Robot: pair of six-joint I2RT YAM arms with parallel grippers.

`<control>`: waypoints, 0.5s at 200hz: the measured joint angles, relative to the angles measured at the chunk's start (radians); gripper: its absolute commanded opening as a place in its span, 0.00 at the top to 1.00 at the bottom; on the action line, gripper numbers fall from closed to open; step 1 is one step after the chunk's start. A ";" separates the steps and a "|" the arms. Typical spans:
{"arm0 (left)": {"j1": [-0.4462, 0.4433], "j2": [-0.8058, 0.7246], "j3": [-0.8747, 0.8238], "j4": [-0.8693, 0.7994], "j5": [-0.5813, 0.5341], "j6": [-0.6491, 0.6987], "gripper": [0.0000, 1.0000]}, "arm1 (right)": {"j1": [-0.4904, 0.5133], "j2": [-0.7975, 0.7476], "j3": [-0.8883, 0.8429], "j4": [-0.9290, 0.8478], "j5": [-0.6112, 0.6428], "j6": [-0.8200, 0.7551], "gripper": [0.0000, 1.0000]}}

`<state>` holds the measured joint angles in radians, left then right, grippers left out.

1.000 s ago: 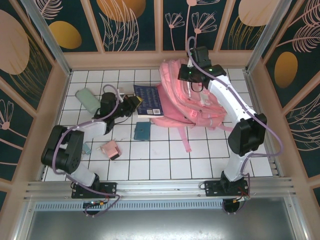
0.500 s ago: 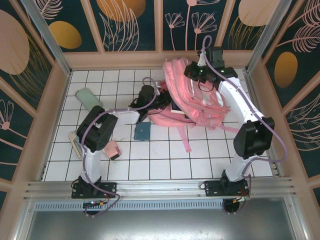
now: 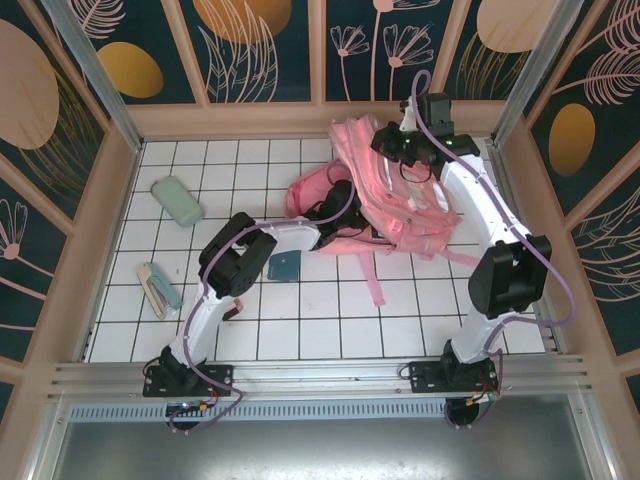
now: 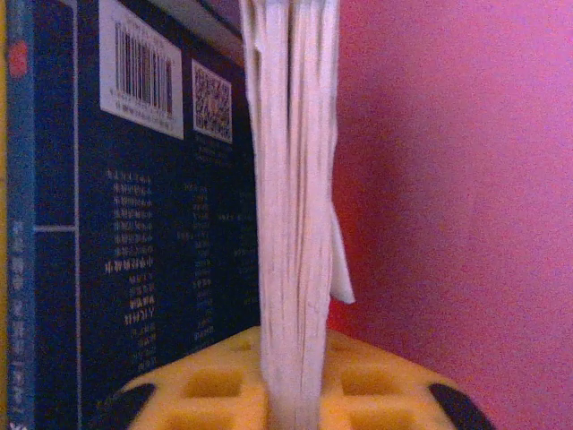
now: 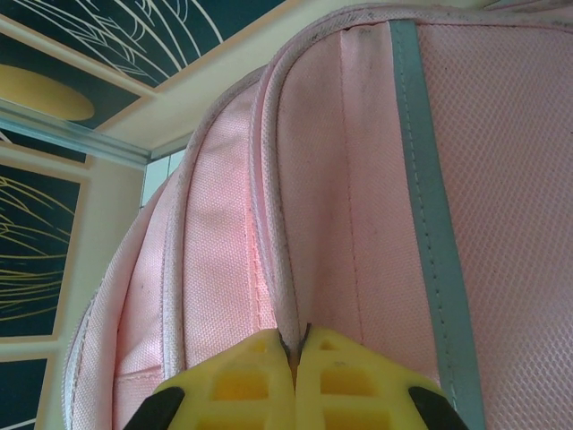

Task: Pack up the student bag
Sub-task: Place the book in the student bag.

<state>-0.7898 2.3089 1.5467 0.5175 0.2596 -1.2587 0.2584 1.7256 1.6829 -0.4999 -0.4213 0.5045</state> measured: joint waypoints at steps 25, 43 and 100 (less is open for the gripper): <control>-0.013 0.000 0.022 -0.036 -0.016 0.029 0.46 | -0.008 -0.015 -0.013 0.003 0.000 0.000 1.00; -0.015 -0.016 0.022 -0.076 -0.034 0.049 0.41 | -0.015 -0.023 -0.024 0.009 -0.002 0.000 1.00; -0.013 -0.166 0.002 -0.285 -0.114 0.153 0.21 | -0.024 -0.057 -0.088 0.069 -0.026 0.000 1.00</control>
<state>-0.8032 2.1433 1.5490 0.2329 0.1452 -1.1061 0.2344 1.6684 1.5951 -0.4305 -0.4473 0.5049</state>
